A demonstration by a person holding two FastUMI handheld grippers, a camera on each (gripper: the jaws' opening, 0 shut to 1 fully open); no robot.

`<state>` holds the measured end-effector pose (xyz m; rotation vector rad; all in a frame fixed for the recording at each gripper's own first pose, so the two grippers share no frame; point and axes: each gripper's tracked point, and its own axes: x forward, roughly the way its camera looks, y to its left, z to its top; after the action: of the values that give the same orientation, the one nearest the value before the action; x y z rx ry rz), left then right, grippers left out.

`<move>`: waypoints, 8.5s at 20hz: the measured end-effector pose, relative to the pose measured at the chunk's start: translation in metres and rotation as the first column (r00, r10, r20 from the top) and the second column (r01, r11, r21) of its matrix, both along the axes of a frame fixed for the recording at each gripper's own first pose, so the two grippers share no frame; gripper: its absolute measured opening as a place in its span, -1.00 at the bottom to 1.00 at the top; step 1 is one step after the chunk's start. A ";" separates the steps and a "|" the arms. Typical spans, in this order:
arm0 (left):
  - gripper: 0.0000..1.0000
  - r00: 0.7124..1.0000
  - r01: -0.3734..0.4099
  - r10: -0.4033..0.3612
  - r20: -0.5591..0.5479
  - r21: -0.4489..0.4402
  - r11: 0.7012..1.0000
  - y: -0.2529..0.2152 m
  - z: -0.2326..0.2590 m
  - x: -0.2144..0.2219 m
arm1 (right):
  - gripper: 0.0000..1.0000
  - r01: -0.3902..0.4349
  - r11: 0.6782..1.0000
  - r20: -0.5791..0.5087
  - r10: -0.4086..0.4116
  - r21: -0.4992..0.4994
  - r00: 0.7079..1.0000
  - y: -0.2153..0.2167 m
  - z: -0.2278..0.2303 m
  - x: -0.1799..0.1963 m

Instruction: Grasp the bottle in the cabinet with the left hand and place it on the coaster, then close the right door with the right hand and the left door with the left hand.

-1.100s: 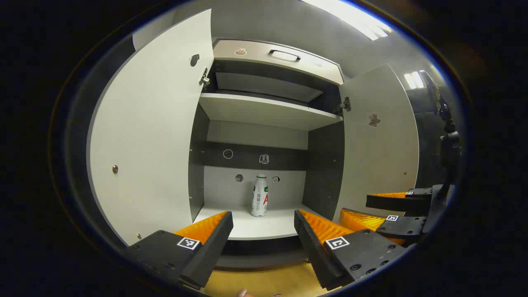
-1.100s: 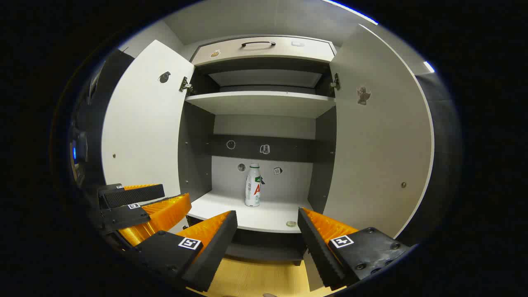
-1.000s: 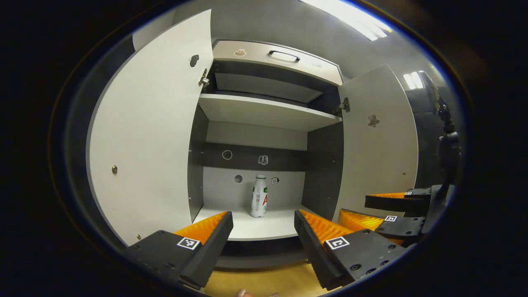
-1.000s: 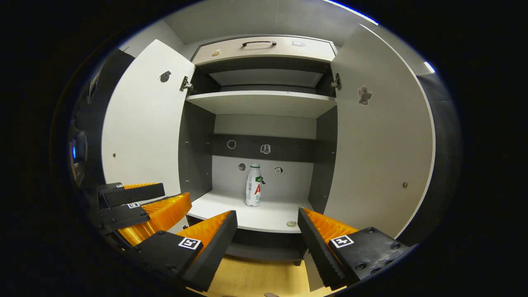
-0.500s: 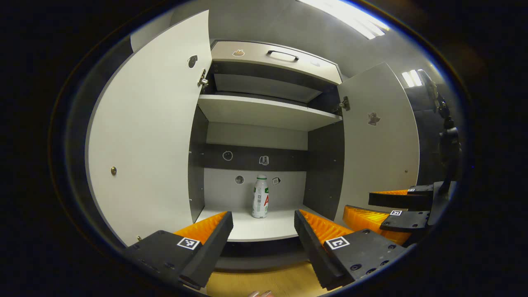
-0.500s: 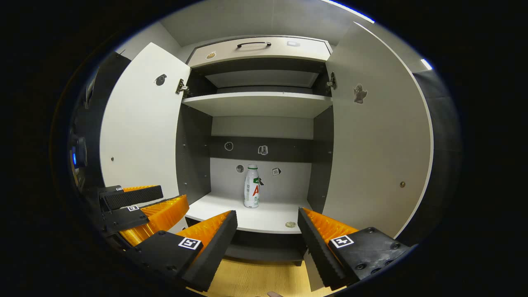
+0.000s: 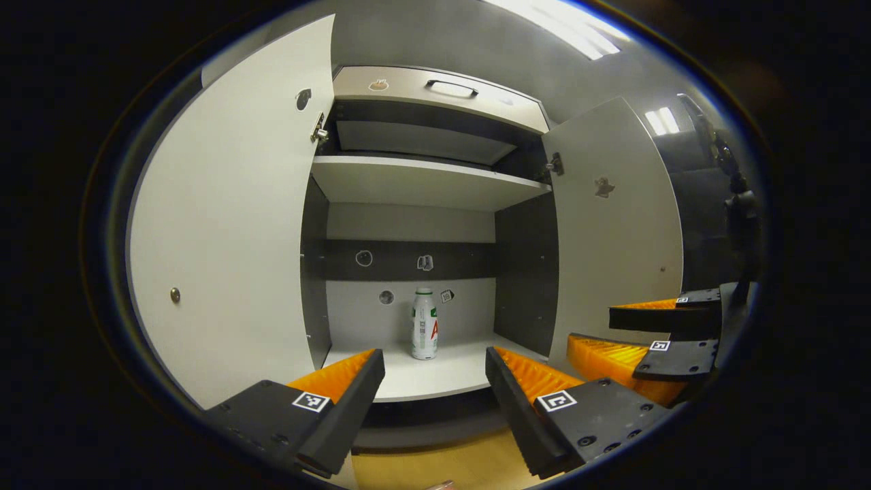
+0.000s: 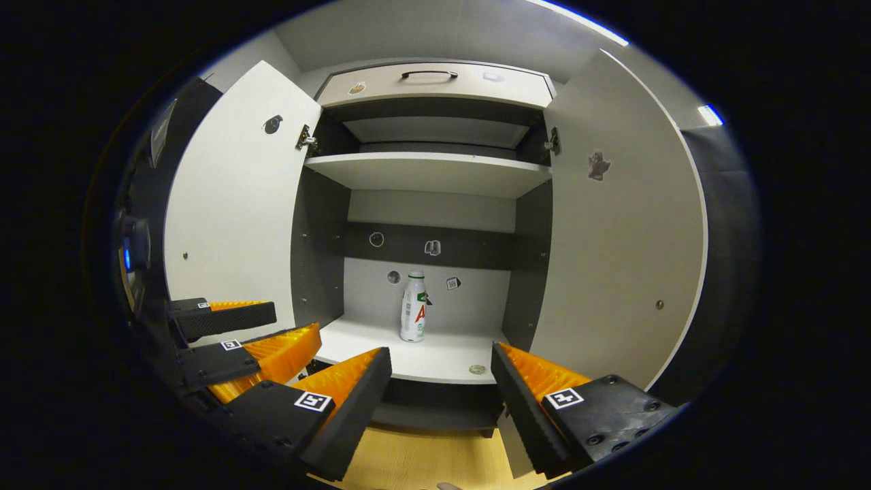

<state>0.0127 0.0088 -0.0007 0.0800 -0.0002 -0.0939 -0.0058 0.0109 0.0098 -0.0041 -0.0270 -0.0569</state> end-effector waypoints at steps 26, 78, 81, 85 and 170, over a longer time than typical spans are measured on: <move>0.89 0.997 -0.052 0.051 -0.065 -0.006 0.999 0.011 -0.035 0.283 | 0.95 -0.174 0.982 0.028 0.177 -0.077 0.984 -0.032 -0.018 0.132; 0.39 0.994 0.097 -0.097 -0.039 0.004 0.995 -0.026 -0.011 0.084 | 0.89 -0.112 0.994 0.083 0.112 -0.003 0.990 -0.001 -0.003 -0.020; 0.41 0.986 0.154 -0.155 -0.055 -0.014 0.988 -0.040 -0.027 0.053 | 0.95 -0.063 0.998 0.087 0.064 -0.020 0.994 -0.008 -0.009 -0.046; 0.42 0.982 0.177 -0.180 -0.050 -0.055 0.983 -0.054 -0.043 0.019 | 0.95 -0.059 0.997 0.077 0.063 -0.048 0.995 -0.020 -0.016 -0.070; 0.93 0.999 -0.021 0.023 0.036 -0.055 0.998 -0.084 -0.049 -0.077 | 0.92 -0.055 0.988 0.048 0.049 0.146 0.998 -0.244 -0.037 -0.054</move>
<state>-0.0645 -0.0752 -0.0498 0.0269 -0.0386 -0.0701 -0.0597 -0.2335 -0.0274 0.1453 -0.0673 -0.0067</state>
